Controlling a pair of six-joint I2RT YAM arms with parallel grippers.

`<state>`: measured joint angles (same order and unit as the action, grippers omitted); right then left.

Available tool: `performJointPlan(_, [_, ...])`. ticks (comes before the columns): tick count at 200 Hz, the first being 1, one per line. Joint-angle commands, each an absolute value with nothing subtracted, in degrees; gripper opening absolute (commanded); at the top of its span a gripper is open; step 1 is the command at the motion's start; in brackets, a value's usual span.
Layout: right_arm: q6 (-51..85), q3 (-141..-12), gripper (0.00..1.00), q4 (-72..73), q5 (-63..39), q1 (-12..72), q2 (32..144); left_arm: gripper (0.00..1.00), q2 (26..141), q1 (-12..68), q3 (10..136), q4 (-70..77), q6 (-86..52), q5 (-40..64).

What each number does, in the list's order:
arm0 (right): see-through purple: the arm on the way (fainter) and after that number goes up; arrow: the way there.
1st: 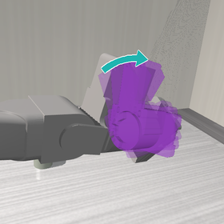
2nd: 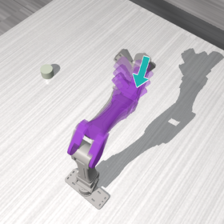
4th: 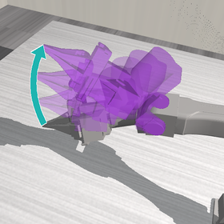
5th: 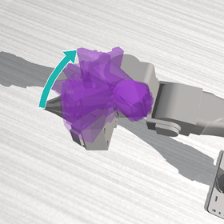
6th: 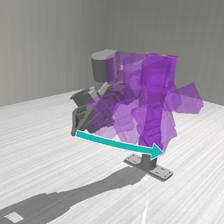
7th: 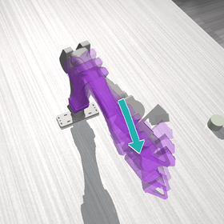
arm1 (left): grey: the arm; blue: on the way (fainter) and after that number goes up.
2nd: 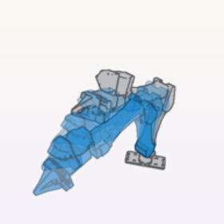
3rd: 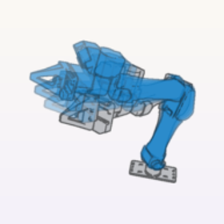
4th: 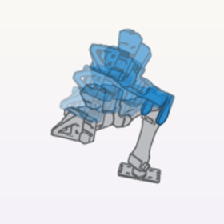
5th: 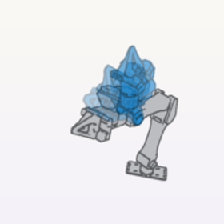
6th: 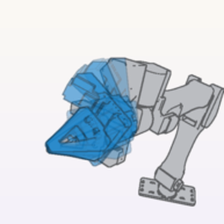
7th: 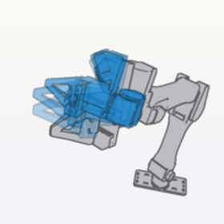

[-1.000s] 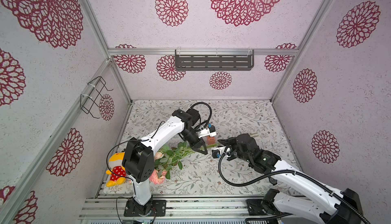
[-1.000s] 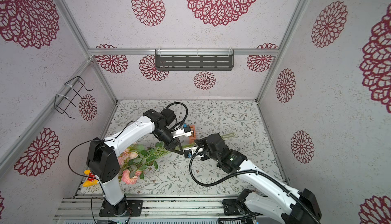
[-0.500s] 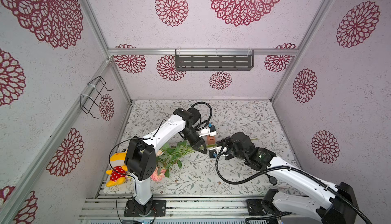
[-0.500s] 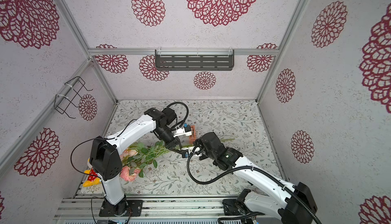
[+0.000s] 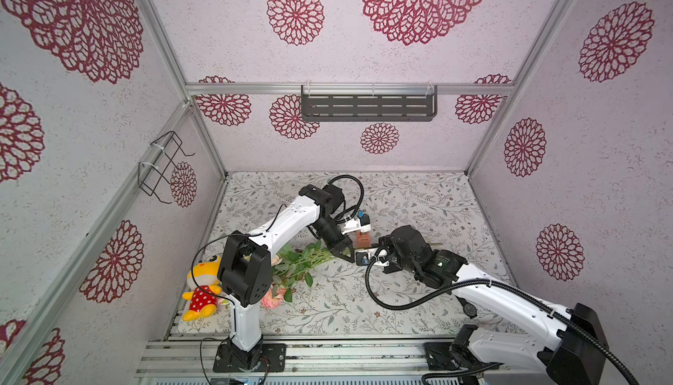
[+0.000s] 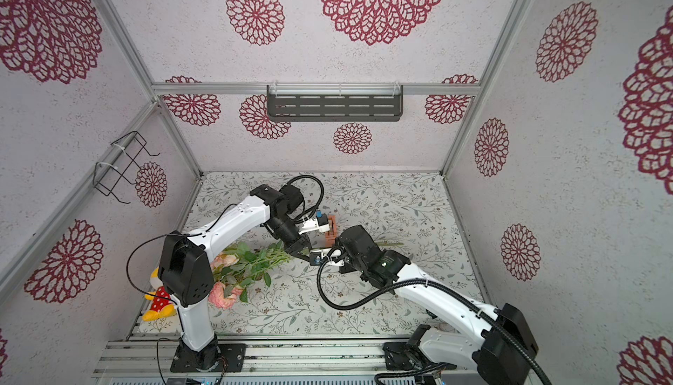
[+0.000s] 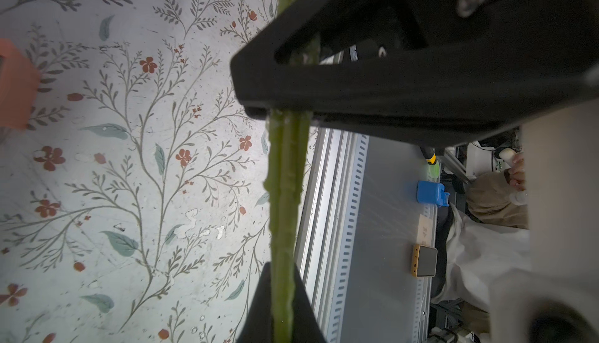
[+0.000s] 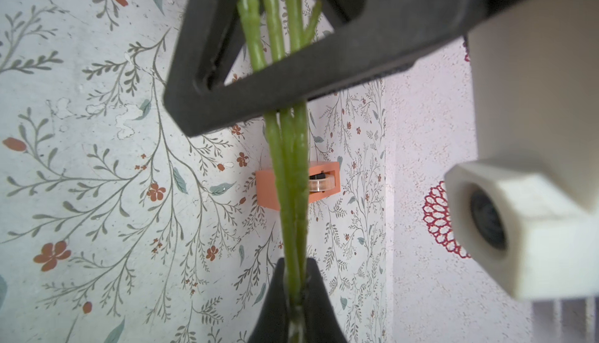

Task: Wrap bouquets with tape
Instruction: Place the wrapped bouquet at the center of the board.

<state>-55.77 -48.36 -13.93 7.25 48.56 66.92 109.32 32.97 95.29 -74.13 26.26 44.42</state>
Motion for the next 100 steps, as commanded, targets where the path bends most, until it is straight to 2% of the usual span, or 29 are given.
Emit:
performJointPlan(1, [-47.5,-45.6,0.0,-14.6,5.8,48.9,67.3,0.9,104.2,30.3,93.0,-62.8,21.5,47.9])
performJointPlan(3, [-47.2,-45.5,0.0,-14.4,5.8,48.9,67.3,0.99,103.7,30.1,92.7,-62.1,21.1,47.9])
performJointPlan(58, [-42.3,-44.2,0.0,-12.2,1.1,48.7,67.9,0.98,92.3,24.4,83.5,-48.2,14.7,50.0])
performJointPlan(100, [-43.6,-45.3,0.0,-11.1,-1.3,48.5,77.1,0.98,79.6,21.8,71.7,-27.0,4.8,41.3])
